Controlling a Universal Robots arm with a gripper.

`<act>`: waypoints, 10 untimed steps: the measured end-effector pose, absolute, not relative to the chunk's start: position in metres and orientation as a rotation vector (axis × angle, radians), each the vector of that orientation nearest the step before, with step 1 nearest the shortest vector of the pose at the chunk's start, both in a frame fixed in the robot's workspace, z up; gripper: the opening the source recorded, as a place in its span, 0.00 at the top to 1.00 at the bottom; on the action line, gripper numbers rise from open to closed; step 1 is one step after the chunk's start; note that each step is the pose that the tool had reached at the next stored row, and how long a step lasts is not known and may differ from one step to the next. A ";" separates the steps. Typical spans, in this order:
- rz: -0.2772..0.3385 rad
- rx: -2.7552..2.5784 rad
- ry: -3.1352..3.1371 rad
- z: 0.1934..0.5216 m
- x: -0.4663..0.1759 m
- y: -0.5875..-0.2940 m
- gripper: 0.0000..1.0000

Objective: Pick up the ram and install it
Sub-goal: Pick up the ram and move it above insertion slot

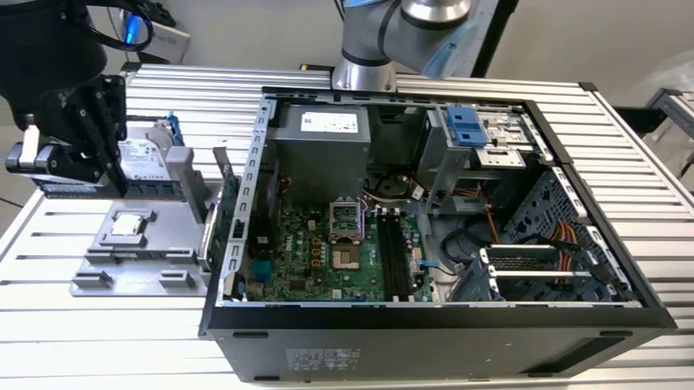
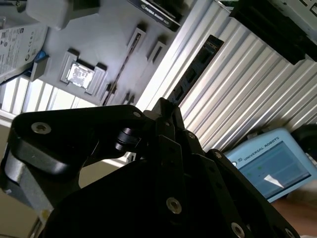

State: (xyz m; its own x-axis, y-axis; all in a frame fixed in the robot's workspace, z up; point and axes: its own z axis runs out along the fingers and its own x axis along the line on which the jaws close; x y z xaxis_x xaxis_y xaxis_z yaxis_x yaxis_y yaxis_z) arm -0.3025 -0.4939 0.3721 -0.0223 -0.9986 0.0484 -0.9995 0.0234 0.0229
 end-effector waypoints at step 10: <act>0.027 2.160 -2.210 0.372 -0.299 -0.494 1.00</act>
State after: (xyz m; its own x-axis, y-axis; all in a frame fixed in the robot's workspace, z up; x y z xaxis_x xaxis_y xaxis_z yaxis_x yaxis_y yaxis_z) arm -0.2990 -0.4939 0.3721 -0.0223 -0.9986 0.0485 -0.9995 0.0234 0.0230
